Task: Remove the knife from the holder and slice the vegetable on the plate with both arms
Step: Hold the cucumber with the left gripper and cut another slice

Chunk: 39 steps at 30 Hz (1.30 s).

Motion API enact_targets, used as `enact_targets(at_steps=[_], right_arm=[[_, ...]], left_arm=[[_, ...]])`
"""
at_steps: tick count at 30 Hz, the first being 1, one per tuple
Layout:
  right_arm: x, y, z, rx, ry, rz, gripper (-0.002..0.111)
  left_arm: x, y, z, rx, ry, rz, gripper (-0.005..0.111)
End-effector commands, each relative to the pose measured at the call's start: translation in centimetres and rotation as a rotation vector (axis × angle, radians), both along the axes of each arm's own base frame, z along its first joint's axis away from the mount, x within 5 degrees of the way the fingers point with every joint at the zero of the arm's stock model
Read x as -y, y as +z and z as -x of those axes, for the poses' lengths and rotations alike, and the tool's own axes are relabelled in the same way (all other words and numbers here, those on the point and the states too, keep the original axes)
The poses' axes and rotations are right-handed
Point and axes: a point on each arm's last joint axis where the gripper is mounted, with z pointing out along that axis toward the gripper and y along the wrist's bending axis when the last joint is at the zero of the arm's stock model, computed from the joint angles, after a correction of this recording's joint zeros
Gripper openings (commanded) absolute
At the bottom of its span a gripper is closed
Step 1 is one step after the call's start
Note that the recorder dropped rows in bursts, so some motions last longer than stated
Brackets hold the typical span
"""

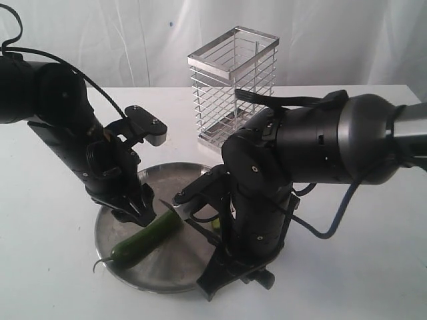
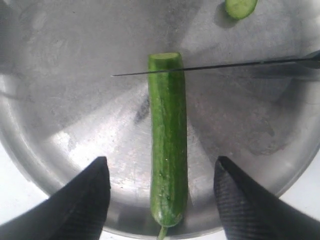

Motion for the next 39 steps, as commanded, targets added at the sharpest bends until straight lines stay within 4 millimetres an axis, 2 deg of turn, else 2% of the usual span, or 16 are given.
enact_targets(at_steps=[1,8,10,12,15,16,24,33,39], right_arm=[[-0.2,-0.2,-0.2,0.005,0.000,0.005,0.000],[-0.3,-0.5,-0.2,-0.005,-0.002,0.012,0.000],[-0.2,-0.5,-0.2,-0.007,-0.002,0.014,0.000],[-0.2,-0.5,-0.2,-0.007,-0.002,0.014,0.000],[-0.2,-0.5,-0.2,-0.007,-0.002,0.014,0.000],[-0.2,-0.5,-0.2,-0.007,-0.002,0.014,0.000],[-0.2,-0.5,-0.1,-0.012,-0.002,0.021,0.000],[-0.2,-0.5,-0.1,-0.012,-0.002,0.021,0.000],[-0.2,-0.5,-0.1,-0.015,-0.002,0.024,0.000]], left_arm=[[0.0,0.2,0.2,-0.006,0.014,0.009,0.063],[0.1,0.4,-0.1,0.025,0.046,0.034,0.063],[0.2,0.4,-0.3,0.039,0.055,0.047,0.058],[0.3,0.5,-0.4,0.051,0.078,0.062,0.043],[0.3,0.6,-0.6,0.073,0.086,0.071,0.005],[0.3,0.6,-0.7,0.080,0.088,0.076,0.001],[0.7,0.6,-1.2,0.113,0.122,0.127,0.001],[1.2,-1.6,-2.0,0.071,0.145,0.128,0.001],[1.4,-1.7,-2.3,0.091,0.166,0.153,0.001]])
